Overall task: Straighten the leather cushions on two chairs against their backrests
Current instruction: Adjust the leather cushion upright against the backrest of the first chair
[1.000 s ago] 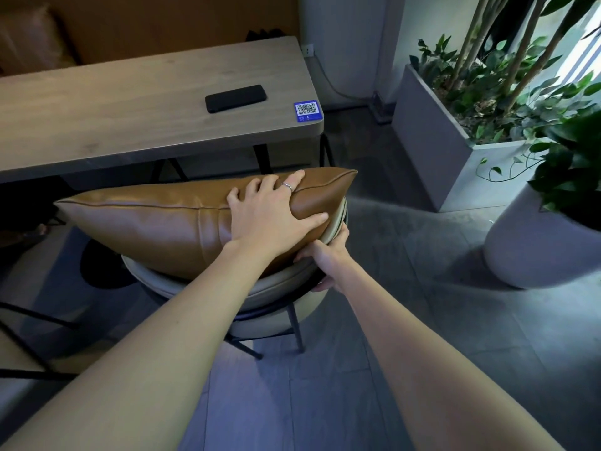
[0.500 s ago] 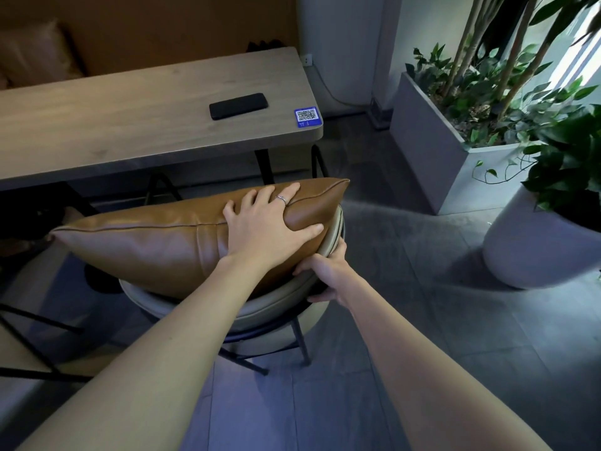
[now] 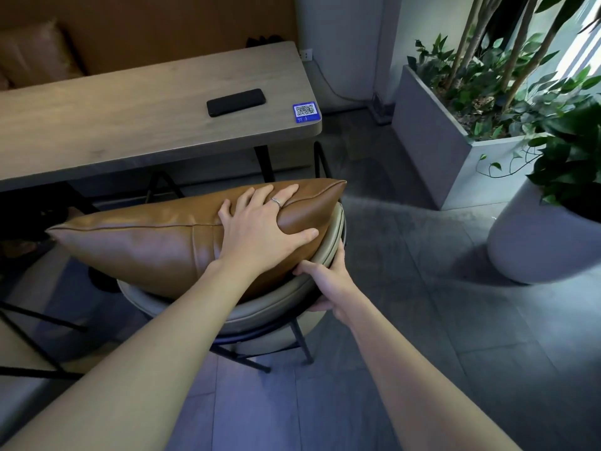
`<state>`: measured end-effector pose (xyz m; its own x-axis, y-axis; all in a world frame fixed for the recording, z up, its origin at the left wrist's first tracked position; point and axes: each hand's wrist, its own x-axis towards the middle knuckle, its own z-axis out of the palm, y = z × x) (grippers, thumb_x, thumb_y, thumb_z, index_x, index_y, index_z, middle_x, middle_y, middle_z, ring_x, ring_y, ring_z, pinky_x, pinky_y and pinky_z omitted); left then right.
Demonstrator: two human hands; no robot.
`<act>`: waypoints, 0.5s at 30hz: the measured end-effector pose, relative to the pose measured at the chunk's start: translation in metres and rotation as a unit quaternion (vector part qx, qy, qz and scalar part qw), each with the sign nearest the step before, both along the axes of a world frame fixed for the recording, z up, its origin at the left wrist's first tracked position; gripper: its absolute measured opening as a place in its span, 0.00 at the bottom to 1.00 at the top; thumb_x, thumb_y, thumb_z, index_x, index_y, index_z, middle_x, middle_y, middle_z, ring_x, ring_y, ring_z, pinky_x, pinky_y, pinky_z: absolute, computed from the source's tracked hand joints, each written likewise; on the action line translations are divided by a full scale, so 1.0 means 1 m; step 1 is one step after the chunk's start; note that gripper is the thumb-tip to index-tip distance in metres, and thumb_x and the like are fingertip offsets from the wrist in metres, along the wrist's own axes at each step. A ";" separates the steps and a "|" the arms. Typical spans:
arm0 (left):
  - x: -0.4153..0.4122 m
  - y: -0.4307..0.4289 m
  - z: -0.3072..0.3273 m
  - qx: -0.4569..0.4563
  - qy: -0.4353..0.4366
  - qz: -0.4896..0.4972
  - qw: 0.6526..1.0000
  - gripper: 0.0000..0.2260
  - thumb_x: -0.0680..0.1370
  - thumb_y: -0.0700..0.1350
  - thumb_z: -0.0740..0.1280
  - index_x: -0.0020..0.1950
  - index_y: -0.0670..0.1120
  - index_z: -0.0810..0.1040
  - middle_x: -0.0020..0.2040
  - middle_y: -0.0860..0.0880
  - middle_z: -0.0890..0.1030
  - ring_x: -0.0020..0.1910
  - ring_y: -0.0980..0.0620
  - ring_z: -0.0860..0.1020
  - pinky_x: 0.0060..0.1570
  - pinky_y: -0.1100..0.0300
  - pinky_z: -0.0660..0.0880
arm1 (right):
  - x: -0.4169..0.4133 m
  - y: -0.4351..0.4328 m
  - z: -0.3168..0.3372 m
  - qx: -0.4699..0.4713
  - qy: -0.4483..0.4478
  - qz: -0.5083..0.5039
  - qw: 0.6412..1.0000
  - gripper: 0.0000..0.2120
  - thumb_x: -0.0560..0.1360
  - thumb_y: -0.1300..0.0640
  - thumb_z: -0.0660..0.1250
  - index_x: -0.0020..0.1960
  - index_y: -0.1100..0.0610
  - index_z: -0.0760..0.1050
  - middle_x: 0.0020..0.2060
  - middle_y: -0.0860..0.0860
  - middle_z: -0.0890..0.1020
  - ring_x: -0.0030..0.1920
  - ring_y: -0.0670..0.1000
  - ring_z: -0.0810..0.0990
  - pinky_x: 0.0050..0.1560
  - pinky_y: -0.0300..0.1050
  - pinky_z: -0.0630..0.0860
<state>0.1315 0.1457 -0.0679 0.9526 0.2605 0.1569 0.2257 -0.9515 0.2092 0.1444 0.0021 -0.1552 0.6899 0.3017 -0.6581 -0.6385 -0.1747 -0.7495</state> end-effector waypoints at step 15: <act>0.017 0.010 -0.001 0.001 -0.005 -0.022 1.000 0.36 0.72 0.73 0.63 0.77 0.62 0.64 0.78 0.50 0.68 0.76 0.44 0.62 0.73 0.37 0.52 | 0.007 0.012 -0.002 -0.012 -0.008 -0.043 0.999 0.61 0.63 0.51 0.78 0.82 0.29 0.43 0.78 0.53 0.68 0.71 0.67 0.73 0.50 0.71 0.85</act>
